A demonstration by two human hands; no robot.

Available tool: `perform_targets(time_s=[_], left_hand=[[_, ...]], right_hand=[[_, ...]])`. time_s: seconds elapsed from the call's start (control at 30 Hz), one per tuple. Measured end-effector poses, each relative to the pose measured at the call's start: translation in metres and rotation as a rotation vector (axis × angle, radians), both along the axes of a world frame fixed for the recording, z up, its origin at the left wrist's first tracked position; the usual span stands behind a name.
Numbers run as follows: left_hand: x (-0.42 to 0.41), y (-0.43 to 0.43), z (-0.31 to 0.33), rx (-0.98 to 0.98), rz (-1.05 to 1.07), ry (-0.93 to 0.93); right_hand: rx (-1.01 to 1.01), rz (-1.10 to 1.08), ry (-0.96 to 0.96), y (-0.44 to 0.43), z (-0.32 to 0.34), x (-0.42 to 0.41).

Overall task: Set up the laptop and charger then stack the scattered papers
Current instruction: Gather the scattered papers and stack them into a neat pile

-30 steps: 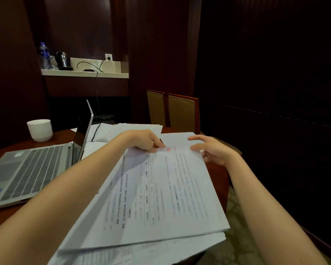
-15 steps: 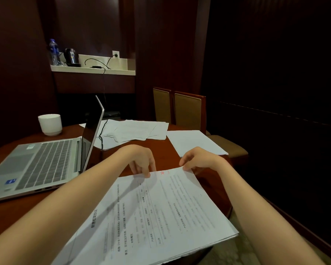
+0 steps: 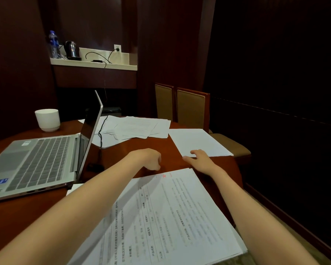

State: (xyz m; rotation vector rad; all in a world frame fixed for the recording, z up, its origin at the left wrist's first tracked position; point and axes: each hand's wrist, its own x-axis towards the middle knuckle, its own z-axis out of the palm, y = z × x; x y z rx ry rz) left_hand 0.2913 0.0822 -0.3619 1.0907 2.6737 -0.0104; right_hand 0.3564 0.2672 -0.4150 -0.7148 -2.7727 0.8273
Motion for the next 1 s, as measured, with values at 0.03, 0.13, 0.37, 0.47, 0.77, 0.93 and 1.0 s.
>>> perform_targets(time_s=[0.03, 0.13, 0.37, 0.47, 0.77, 0.93, 1.0], left_hand=[[-0.003, 0.001, -0.004, -0.023, -0.015, -0.013], [-0.014, 0.005, -0.016, -0.044, -0.02, -0.039], [-0.039, 0.025, -0.019, 0.047, 0.017, 0.054], [-0.042, 0.035, -0.015, 0.061, 0.058, 0.098], [-0.039, 0.04, -0.02, 0.111, 0.1, 0.168], [-0.04, 0.032, -0.016, 0.183, 0.167, 0.009], [-0.037, 0.032, -0.01, 0.212, 0.223, -0.166]], right_hand=[[0.049, -0.004, -0.049, 0.001, -0.005, -0.003], [0.209, -0.025, -0.156, 0.007, -0.015, -0.016], [0.405, -0.122, -0.193, 0.017, -0.006, -0.044], [0.528, -0.065, -0.23, 0.019, 0.008, -0.05], [0.78, -0.065, -0.211, 0.009, 0.016, -0.047], [0.642, -0.154, -0.063, 0.009, 0.012, -0.029], [0.547, -0.164, 0.017, 0.007, 0.016, -0.023]])
